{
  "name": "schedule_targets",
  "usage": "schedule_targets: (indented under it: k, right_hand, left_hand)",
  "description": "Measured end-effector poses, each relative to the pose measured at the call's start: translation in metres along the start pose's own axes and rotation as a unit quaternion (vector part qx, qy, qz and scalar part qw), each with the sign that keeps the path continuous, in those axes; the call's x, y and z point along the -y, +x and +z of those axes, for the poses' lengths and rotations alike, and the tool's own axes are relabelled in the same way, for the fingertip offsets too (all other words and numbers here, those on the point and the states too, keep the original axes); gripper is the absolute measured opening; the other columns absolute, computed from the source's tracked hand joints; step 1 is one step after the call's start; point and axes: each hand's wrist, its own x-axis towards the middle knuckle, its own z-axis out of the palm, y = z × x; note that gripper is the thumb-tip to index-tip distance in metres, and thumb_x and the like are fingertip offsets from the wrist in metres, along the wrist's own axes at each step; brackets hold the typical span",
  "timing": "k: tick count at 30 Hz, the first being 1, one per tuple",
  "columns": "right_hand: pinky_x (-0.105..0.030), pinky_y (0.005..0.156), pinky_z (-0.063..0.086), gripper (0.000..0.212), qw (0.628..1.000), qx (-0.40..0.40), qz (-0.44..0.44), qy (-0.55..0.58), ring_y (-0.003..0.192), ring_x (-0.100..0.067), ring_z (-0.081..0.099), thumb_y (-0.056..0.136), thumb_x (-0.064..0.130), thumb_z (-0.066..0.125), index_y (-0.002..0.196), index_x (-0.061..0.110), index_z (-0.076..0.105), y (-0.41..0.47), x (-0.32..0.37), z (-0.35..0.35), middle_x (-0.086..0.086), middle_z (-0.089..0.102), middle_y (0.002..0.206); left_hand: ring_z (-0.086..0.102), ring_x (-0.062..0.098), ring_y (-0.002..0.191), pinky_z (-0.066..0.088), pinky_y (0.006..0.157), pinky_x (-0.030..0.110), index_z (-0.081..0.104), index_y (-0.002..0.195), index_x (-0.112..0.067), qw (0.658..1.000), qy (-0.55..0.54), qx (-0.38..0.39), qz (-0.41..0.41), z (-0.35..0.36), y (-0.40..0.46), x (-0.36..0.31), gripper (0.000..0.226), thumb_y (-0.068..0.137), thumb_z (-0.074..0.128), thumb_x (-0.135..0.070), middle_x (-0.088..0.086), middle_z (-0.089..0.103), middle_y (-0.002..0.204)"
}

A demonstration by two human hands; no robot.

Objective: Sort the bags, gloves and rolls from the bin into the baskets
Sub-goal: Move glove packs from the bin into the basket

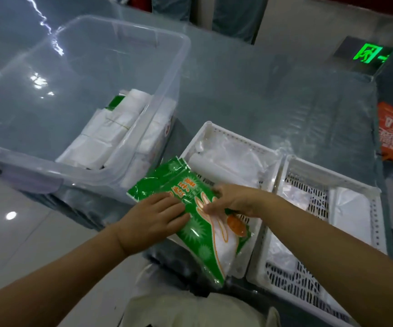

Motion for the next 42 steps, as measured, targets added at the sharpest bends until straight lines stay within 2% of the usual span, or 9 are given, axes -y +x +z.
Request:
schedule_targets:
  k: [2,5,8,15,21,26,31,35,42]
  right_hand:
    - [-0.021,0.068,0.05,0.06,0.985,-0.053,-0.01,-0.165,0.089,-0.012,0.061,0.069,0.036,0.079,0.119,0.015,0.054,0.005,-0.001,0.01,0.002,0.061,0.104]
    - [-0.012,0.06,0.044,0.054,0.956,-0.067,-0.052,-0.282,0.082,-0.004,0.057,0.075,0.039,0.074,0.12,0.017,0.053,0.006,-0.004,0.019,0.002,0.062,0.11]
    - [-0.028,0.081,0.051,0.042,0.936,-0.082,-0.073,-0.334,0.095,-0.014,0.06,0.08,0.038,0.068,0.115,0.017,0.057,0.001,-0.008,0.023,0.0,0.063,0.113]
    - [-0.036,0.095,0.041,0.055,0.917,-0.071,-0.086,-0.382,0.115,-0.019,0.049,0.087,0.05,0.053,0.133,0.021,0.044,-0.025,-0.016,0.024,-0.005,0.051,0.133]
    - [-0.046,0.104,0.036,0.066,0.899,-0.091,-0.078,-0.422,0.129,-0.029,0.036,0.085,0.058,0.049,0.141,0.03,0.029,-0.036,-0.027,0.043,-0.01,0.031,0.145]
    - [-0.044,0.103,0.036,0.063,0.882,-0.119,-0.077,-0.449,0.127,-0.028,0.037,0.088,0.056,0.046,0.142,0.028,0.028,-0.041,-0.033,0.045,-0.008,0.032,0.146]
    - [-0.043,0.096,0.041,0.048,0.881,-0.125,-0.125,-0.438,0.115,-0.024,0.045,0.093,0.044,0.043,0.134,0.019,0.039,-0.045,-0.034,0.043,-0.006,0.049,0.129]
    - [-0.04,0.102,0.038,0.062,0.884,-0.098,-0.119,-0.442,0.124,-0.021,0.04,0.088,0.05,0.048,0.14,0.02,0.031,-0.051,-0.041,0.044,-0.004,0.041,0.141]
    - [-0.039,0.108,0.031,0.068,0.836,-0.105,-0.109,-0.527,0.137,-0.022,0.025,0.09,0.053,0.044,0.146,0.022,0.019,-0.057,-0.048,0.038,-0.004,0.023,0.154]
  left_hand:
    - [0.064,0.023,0.079,0.049,0.075,0.035,0.058,0.099,-0.012,0.999,-0.01,0.052,0.006,-0.008,-0.005,-0.006,0.015,0.091,0.045,-0.01,0.006,0.069,0.089]
    - [0.065,0.022,0.077,0.053,0.067,0.03,0.065,0.098,-0.011,0.994,-0.035,0.105,-0.017,-0.009,-0.01,-0.015,0.021,0.083,0.051,-0.01,0.004,0.069,0.089]
    - [0.065,0.021,0.076,0.053,0.066,0.029,0.065,0.1,-0.012,0.989,-0.056,0.122,-0.057,0.0,-0.008,-0.023,0.025,0.077,0.056,-0.011,0.003,0.07,0.09]
    - [0.068,0.02,0.091,0.054,0.078,0.032,0.068,0.107,-0.011,0.973,-0.06,0.187,-0.123,0.016,-0.002,-0.032,0.06,0.052,0.084,-0.028,0.006,0.072,0.101]
    - [0.063,0.019,0.107,0.051,0.088,0.037,0.062,0.119,-0.017,0.962,-0.064,0.241,-0.114,0.013,-0.004,-0.032,0.071,0.064,0.067,-0.062,0.004,0.066,0.118]
    - [0.045,0.021,0.129,0.037,0.103,0.042,0.041,0.139,-0.023,0.954,-0.043,0.288,-0.072,0.013,0.002,-0.035,0.072,0.076,0.067,-0.045,0.003,0.047,0.141]
    - [0.064,0.019,0.106,0.055,0.082,0.036,0.064,0.119,-0.023,0.958,-0.08,0.261,-0.088,0.008,0.011,-0.029,0.068,0.056,0.084,-0.043,0.002,0.067,0.117]
    - [0.042,0.024,0.131,0.035,0.105,0.044,0.036,0.14,-0.025,0.951,-0.051,0.292,-0.088,0.015,0.003,-0.037,0.071,0.078,0.068,-0.039,0.005,0.045,0.142]
    - [0.06,0.019,0.112,0.053,0.088,0.039,0.057,0.126,-0.026,0.96,-0.059,0.267,-0.053,0.019,0.003,-0.037,0.069,0.063,0.079,-0.043,0.002,0.063,0.124]
